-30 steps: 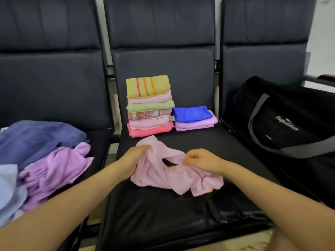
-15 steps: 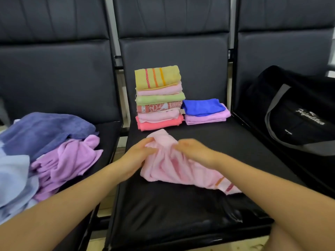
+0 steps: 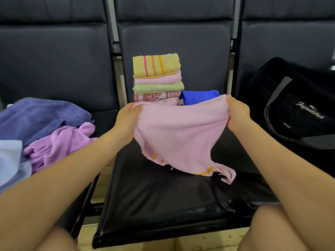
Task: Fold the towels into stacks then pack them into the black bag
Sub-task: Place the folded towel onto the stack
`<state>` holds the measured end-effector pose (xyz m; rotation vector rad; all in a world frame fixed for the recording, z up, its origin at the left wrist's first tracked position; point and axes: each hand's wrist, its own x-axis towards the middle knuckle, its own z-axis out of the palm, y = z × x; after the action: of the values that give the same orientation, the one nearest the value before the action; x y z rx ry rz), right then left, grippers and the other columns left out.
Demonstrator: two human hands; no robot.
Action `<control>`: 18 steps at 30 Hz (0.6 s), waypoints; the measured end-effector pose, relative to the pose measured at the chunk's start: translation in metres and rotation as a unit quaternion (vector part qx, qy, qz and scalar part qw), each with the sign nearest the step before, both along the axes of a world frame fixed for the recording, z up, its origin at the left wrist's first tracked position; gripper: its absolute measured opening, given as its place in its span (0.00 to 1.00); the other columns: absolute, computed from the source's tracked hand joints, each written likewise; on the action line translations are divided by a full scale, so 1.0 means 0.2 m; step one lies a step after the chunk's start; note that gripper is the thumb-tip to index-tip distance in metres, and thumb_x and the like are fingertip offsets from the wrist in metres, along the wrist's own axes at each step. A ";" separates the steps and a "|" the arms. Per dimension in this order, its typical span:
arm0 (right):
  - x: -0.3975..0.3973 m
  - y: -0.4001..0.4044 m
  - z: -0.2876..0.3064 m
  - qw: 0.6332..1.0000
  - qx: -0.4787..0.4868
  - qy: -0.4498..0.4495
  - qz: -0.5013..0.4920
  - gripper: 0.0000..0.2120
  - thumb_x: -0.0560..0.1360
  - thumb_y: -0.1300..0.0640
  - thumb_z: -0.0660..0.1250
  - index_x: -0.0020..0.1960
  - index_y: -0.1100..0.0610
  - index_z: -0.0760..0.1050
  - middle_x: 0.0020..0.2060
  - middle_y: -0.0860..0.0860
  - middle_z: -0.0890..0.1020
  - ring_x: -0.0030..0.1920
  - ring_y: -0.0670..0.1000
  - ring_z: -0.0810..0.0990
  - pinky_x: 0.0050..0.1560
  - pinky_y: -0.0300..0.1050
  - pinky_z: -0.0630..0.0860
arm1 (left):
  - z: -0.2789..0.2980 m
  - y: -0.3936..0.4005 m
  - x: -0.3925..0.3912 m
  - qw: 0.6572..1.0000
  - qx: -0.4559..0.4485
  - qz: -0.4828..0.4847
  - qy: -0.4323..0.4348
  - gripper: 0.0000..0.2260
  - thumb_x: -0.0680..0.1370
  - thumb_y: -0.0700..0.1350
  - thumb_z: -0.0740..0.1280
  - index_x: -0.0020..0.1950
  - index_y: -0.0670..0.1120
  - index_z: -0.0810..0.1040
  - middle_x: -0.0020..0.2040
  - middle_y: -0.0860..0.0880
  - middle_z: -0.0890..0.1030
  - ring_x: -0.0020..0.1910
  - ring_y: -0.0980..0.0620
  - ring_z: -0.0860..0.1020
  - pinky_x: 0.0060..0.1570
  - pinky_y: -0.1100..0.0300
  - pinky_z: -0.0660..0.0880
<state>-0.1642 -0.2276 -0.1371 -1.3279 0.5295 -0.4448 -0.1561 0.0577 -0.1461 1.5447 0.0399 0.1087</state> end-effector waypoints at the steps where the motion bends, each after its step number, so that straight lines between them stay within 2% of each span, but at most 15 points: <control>1: 0.01 0.01 -0.03 1.000 -0.015 0.001 0.002 0.11 0.76 0.55 0.65 0.57 0.58 0.77 0.55 0.56 0.81 0.51 0.52 0.79 0.58 0.50 0.76 | 0.01 -0.02 0.01 1.000 -0.006 0.003 -0.007 0.10 0.78 0.41 0.62 0.58 0.45 0.79 0.53 0.46 0.82 0.51 0.49 0.80 0.52 0.54 0.77; 2: 0.02 0.02 -0.07 0.999 -0.033 0.008 0.016 0.13 0.75 0.56 0.64 0.59 0.55 0.77 0.55 0.55 0.81 0.52 0.53 0.79 0.58 0.50 0.76 | 0.00 -0.05 0.01 1.000 0.010 0.006 -0.004 0.11 0.78 0.42 0.62 0.59 0.46 0.78 0.55 0.46 0.81 0.54 0.48 0.80 0.55 0.52 0.77; 4: 0.01 0.03 -0.17 0.989 -0.104 0.078 0.075 0.15 0.75 0.55 0.64 0.61 0.55 0.75 0.58 0.55 0.80 0.55 0.56 0.79 0.59 0.53 0.76 | -0.06 -0.08 0.02 0.996 0.093 -0.005 0.016 0.11 0.79 0.42 0.61 0.60 0.48 0.77 0.59 0.47 0.78 0.57 0.47 0.77 0.59 0.52 0.74; 6: -0.02 0.02 -0.26 0.946 -0.202 0.202 0.152 0.21 0.76 0.48 0.65 0.65 0.58 0.72 0.61 0.57 0.77 0.58 0.58 0.77 0.56 0.53 0.76 | -0.15 -0.08 0.02 0.981 0.186 -0.036 0.041 0.14 0.79 0.43 0.62 0.64 0.48 0.73 0.64 0.46 0.74 0.62 0.46 0.74 0.61 0.53 0.71; 7: -0.03 0.00 -0.30 0.923 -0.233 0.248 0.182 0.27 0.75 0.45 0.66 0.68 0.59 0.69 0.62 0.57 0.75 0.59 0.57 0.75 0.53 0.52 0.75 | -0.19 -0.06 0.01 0.970 0.230 -0.046 0.059 0.19 0.79 0.43 0.63 0.70 0.47 0.69 0.67 0.45 0.72 0.65 0.45 0.71 0.63 0.53 0.69; 9: -0.07 -0.01 -0.33 0.895 -0.263 0.287 0.218 0.35 0.73 0.40 0.68 0.71 0.61 0.65 0.65 0.56 0.72 0.59 0.56 0.74 0.50 0.50 0.74 | -0.25 -0.02 -0.01 0.952 0.286 -0.047 0.096 0.29 0.78 0.47 0.66 0.77 0.46 0.58 0.73 0.44 0.66 0.69 0.43 0.68 0.66 0.52 0.66; 10: -0.09 -0.01 -0.33 0.888 -0.275 0.292 0.224 0.36 0.72 0.39 0.69 0.71 0.61 0.66 0.64 0.56 0.73 0.58 0.56 0.75 0.49 0.49 0.74 | -0.28 0.01 -0.01 0.947 0.301 -0.038 0.107 0.32 0.77 0.49 0.67 0.77 0.45 0.56 0.74 0.44 0.65 0.70 0.43 0.67 0.67 0.51 0.66; 11: -0.11 0.00 -0.32 0.883 -0.288 0.296 0.225 0.36 0.72 0.39 0.69 0.69 0.62 0.67 0.61 0.57 0.74 0.55 0.55 0.76 0.48 0.48 0.75 | -0.29 0.03 -0.01 0.942 0.316 -0.028 0.109 0.32 0.77 0.52 0.67 0.76 0.44 0.59 0.73 0.43 0.67 0.69 0.43 0.68 0.66 0.52 0.67; 12: -0.13 0.00 -0.31 0.874 -0.305 0.302 0.228 0.33 0.72 0.39 0.69 0.65 0.62 0.69 0.56 0.56 0.76 0.52 0.54 0.76 0.47 0.47 0.75 | -0.29 0.06 -0.02 0.933 0.346 -0.025 0.096 0.28 0.76 0.54 0.67 0.72 0.43 0.67 0.68 0.42 0.72 0.65 0.43 0.72 0.61 0.53 0.69; 13: -0.16 0.00 -0.29 0.859 -0.327 0.315 0.237 0.30 0.72 0.38 0.69 0.61 0.62 0.71 0.52 0.55 0.77 0.49 0.53 0.77 0.45 0.45 0.75 | -0.29 0.08 -0.03 0.915 0.395 -0.039 0.073 0.20 0.76 0.57 0.67 0.59 0.44 0.77 0.55 0.42 0.79 0.56 0.44 0.77 0.51 0.55 0.72; 14: -0.20 0.01 -0.27 0.837 -0.358 0.329 0.250 0.28 0.72 0.38 0.68 0.56 0.61 0.73 0.47 0.54 0.77 0.45 0.51 0.77 0.42 0.44 0.75 | -0.29 0.10 -0.05 0.893 0.445 -0.057 0.044 0.18 0.74 0.60 0.66 0.42 0.45 0.77 0.40 0.43 0.77 0.43 0.46 0.77 0.40 0.57 0.70; 15: -0.24 0.01 -0.26 0.813 -0.387 0.343 0.269 0.26 0.72 0.38 0.68 0.51 0.61 0.74 0.44 0.53 0.78 0.42 0.50 0.76 0.39 0.42 0.74 | -0.30 0.11 -0.07 0.872 0.483 -0.073 0.023 0.22 0.73 0.63 0.66 0.32 0.45 0.71 0.31 0.46 0.72 0.34 0.48 0.73 0.33 0.58 0.66; 16: -0.27 0.02 -0.25 0.789 -0.406 0.357 0.294 0.24 0.72 0.38 0.67 0.48 0.60 0.76 0.42 0.53 0.79 0.39 0.49 0.76 0.37 0.41 0.73 | -0.30 0.12 -0.09 0.858 0.507 -0.082 0.014 0.26 0.72 0.65 0.66 0.28 0.45 0.67 0.27 0.48 0.69 0.29 0.50 0.70 0.31 0.58 0.63; 18: -0.33 0.06 -0.25 0.760 -0.408 0.368 0.346 0.21 0.73 0.39 0.67 0.45 0.59 0.77 0.38 0.52 0.80 0.36 0.49 0.76 0.36 0.40 0.73 | -0.31 0.11 -0.13 0.846 0.526 -0.088 -0.001 0.29 0.70 0.69 0.65 0.27 0.45 0.66 0.24 0.50 0.69 0.27 0.52 0.69 0.31 0.58 0.64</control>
<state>-0.2305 -0.2151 -0.1862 -2.4406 0.4294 0.5960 -0.1817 0.0804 -0.2082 2.6450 -0.1990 -0.0299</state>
